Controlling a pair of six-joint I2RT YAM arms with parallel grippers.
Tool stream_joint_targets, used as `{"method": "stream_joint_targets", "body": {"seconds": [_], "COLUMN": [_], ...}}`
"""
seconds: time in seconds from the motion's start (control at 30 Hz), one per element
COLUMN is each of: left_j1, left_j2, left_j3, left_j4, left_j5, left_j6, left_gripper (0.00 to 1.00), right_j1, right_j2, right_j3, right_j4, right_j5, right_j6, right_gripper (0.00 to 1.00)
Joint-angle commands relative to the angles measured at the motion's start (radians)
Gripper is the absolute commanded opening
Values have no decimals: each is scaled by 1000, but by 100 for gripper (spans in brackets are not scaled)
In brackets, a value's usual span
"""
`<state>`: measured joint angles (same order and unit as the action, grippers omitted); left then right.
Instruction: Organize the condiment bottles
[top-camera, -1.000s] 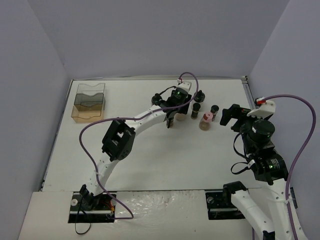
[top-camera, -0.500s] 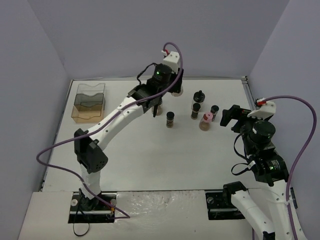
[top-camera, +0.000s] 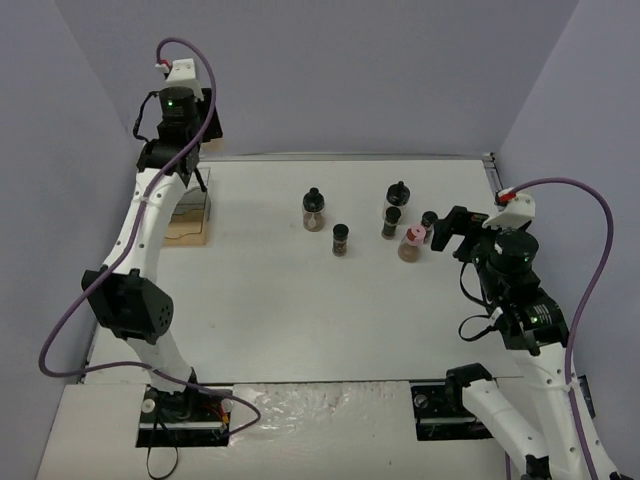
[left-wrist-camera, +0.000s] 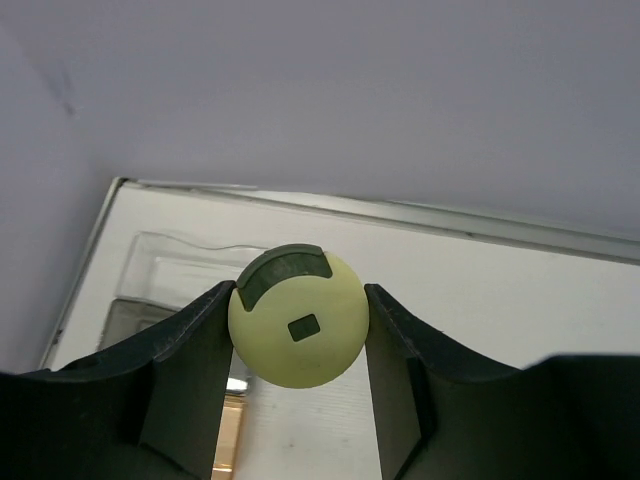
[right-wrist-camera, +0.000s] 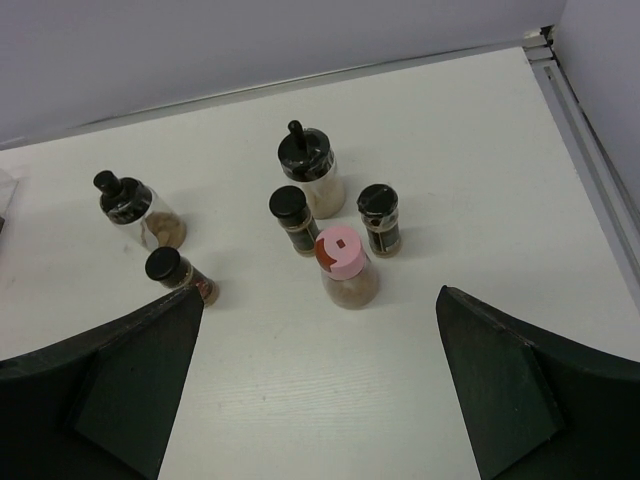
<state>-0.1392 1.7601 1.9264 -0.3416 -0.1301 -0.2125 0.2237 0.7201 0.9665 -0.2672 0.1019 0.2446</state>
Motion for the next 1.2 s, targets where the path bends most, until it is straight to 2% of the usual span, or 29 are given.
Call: {"method": "stream_joint_targets", "body": {"seconds": [0.0,0.17,0.37,0.53,0.77,1.17], "left_j1": [145,245,299,306,308,309], "left_j2": [56,199,290,344,411,411], "left_j3": [64,130,153,158,180,137], "left_j4": [88,133,217,283,286,279], "left_j5": [72,92,96,116,102,108], "left_j6": [34,43,29,28,34,35], "left_gripper": [0,0,0,0,0,0], "right_j1": [5,7,9,9,11,13], "right_j2": [53,92,120,119,116,110], "right_j3": [36,20,4,-18,-38,-48], "right_j4": [55,60,66,72,83,87], "right_j5": [-43,-70,-82,-76,-71,-61], "right_j6": [12,17,-1,-2,1,4], "right_gripper": [100,100,100,100,100,100]}}
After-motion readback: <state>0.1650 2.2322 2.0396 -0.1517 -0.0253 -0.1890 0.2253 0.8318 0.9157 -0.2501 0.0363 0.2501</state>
